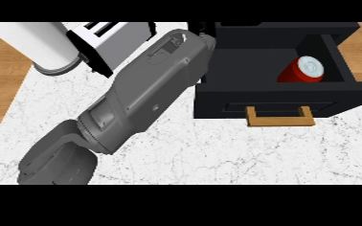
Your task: Pick up the can, place it into the drawer and close the drawer
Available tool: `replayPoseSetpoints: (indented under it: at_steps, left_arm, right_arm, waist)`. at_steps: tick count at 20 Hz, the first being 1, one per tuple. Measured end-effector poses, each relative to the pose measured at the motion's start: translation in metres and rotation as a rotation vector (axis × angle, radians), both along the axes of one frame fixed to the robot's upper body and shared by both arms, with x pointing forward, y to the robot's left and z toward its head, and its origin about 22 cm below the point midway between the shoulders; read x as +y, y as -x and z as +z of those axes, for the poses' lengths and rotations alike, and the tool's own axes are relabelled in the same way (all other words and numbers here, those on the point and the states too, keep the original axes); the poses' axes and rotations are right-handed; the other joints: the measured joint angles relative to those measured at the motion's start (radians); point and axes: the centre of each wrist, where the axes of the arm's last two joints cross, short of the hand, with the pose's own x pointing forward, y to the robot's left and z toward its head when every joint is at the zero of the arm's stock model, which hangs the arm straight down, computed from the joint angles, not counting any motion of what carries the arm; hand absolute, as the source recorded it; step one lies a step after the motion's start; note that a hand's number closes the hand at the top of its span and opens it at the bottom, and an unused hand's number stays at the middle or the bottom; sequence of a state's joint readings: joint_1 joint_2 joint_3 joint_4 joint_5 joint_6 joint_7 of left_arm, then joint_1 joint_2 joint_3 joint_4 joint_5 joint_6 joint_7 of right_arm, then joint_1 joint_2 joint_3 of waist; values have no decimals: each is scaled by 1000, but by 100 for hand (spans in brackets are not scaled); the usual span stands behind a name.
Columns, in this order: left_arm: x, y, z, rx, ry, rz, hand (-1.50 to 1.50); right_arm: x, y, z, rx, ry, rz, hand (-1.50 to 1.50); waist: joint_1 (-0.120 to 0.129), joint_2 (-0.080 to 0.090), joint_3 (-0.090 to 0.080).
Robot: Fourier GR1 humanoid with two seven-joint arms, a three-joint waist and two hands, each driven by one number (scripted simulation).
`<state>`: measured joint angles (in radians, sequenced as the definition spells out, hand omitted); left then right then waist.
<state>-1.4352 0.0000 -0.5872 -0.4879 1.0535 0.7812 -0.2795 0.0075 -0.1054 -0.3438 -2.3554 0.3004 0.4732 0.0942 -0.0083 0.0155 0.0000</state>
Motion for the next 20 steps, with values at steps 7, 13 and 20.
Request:
replayPoseSetpoints:
  at_steps: [7, 13, 20]
  left_arm:
    - [3, 0, 0, 24, -4, 4, -150]
    - [11, -3, 4, 32, -13, 24, -150]
    - [31, -7, 9, 35, -28, 45, -150]
  right_arm:
    - [36, -56, -16, -14, 147, -32, -150]
    - [62, -103, -36, -8, 301, -35, -150]
    - [87, -153, -60, 17, 510, -39, -150]
  waist:
    - [21, -7, 0]
    - [29, -11, 0]
    - [44, -14, 0]
